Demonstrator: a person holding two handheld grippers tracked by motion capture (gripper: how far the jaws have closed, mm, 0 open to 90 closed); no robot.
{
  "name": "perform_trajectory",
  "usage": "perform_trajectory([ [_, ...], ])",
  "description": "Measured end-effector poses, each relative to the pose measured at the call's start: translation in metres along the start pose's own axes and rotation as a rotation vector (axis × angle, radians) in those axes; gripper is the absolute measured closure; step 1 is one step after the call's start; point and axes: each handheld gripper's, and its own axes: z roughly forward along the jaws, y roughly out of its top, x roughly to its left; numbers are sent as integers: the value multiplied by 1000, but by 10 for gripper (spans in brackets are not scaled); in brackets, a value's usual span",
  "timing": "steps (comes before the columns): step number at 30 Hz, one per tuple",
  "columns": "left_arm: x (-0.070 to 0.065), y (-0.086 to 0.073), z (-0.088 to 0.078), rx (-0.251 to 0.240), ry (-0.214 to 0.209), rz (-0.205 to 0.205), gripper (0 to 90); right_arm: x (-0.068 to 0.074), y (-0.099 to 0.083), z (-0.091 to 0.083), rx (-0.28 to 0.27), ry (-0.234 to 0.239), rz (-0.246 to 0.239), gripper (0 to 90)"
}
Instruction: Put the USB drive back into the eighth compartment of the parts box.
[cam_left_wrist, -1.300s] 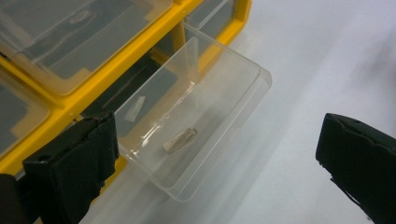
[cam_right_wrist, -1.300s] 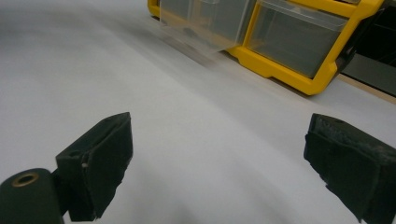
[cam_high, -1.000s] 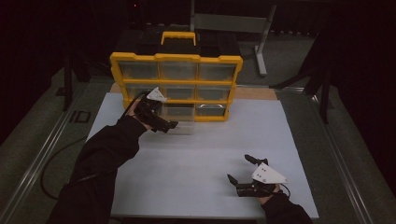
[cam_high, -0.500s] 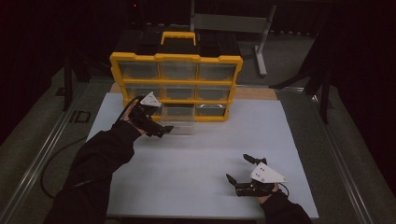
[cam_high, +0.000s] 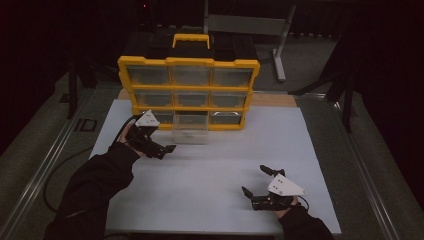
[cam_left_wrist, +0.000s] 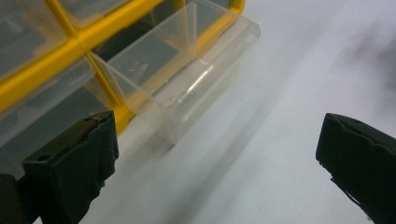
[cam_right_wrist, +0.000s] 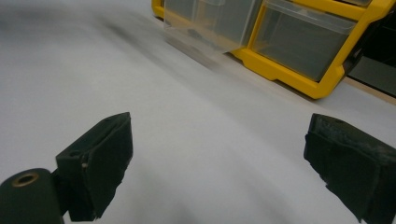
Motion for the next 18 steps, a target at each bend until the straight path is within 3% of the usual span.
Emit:
perform_trajectory([
  [18, -12, -49, -7, -12, -7, -19, 3, 0, 0, 0, -1, 2, 2, 82],
])
